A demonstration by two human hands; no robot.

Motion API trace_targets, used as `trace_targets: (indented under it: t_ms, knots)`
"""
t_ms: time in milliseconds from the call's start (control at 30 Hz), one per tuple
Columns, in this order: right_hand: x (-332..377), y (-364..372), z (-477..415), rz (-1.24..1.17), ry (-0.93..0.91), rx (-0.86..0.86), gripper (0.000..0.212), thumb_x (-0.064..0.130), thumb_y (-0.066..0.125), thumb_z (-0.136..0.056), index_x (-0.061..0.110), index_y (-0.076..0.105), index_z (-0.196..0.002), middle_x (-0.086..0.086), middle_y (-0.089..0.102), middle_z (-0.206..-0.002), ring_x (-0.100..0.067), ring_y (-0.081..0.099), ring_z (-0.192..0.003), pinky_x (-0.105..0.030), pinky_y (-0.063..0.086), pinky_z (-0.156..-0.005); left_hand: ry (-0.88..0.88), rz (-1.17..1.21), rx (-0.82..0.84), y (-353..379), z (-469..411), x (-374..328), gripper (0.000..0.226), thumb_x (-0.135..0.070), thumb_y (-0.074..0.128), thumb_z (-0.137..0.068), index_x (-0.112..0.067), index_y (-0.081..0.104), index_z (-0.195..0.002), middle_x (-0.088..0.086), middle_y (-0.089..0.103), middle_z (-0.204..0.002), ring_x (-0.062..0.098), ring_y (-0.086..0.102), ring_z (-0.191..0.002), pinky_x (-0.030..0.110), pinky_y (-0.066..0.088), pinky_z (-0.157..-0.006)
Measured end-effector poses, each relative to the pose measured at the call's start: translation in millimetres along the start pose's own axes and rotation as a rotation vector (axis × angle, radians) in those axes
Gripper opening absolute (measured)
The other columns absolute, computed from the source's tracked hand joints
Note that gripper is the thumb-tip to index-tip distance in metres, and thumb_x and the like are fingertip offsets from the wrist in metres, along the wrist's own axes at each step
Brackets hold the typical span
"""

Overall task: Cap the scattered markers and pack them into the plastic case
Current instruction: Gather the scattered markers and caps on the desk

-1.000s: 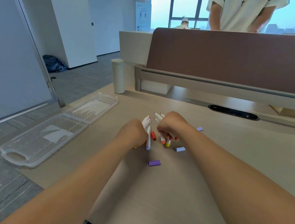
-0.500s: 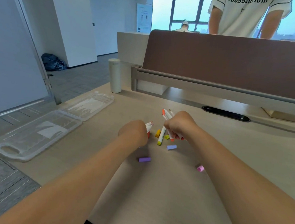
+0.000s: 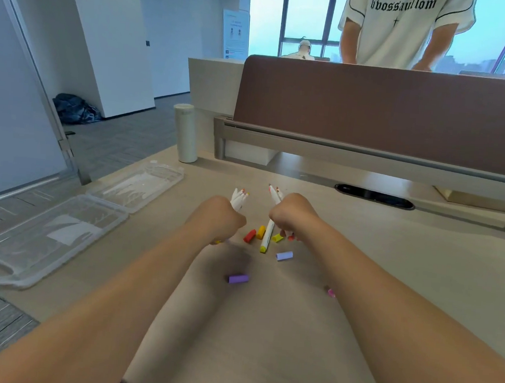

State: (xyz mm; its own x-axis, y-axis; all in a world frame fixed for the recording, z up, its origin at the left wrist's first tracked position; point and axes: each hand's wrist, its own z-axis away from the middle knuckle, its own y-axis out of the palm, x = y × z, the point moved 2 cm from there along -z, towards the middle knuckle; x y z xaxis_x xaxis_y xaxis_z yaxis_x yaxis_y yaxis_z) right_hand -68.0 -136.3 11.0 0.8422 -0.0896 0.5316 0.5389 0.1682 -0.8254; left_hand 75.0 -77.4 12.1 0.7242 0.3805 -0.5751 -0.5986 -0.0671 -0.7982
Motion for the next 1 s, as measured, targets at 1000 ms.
trace_targets:
  t_ms: [1000]
  knots:
    - [6.7, -10.4, 20.7, -0.039, 0.036, -0.012, 0.019, 0.021, 0.058, -0.087, 0.005, 0.056, -0.078, -0.009, 0.056, -0.064, -0.022, 0.055, -0.054, -0.029, 0.047, -0.059, 0.133, 0.27, 0.018, -2.6, 13.3, -7.5, 0.014, -0.016, 0.056, -0.086, -0.014, 0.046, -0.078, 0.009, 0.06, -0.064, 0.02, 0.057, -0.047, 0.027, 0.051, -0.056]
